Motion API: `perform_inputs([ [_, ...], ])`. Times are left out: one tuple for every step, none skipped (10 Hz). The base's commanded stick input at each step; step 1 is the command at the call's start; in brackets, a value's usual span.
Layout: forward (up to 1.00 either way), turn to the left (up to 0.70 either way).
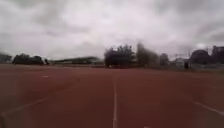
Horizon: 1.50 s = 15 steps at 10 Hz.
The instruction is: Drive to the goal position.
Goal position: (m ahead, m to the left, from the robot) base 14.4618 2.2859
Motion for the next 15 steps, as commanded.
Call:
perform_inputs([
  [0.70, 0.00],
  [0.70, 0.00],
  [0.70, 0.00],
  [0.70, 0.00],
  [0.70, 0.00],
  [0.70, 0.00],
  [0.70, 0.00],
  [0.70, 0.00],
  [0.70, 0.00],
  [0.70, 0.00],
  [0.70, 0.00],
  [0.70, 0.00],
  [0.70, 0.00],
  [0.70, 0.00],
  [0.70, 0.00],
])
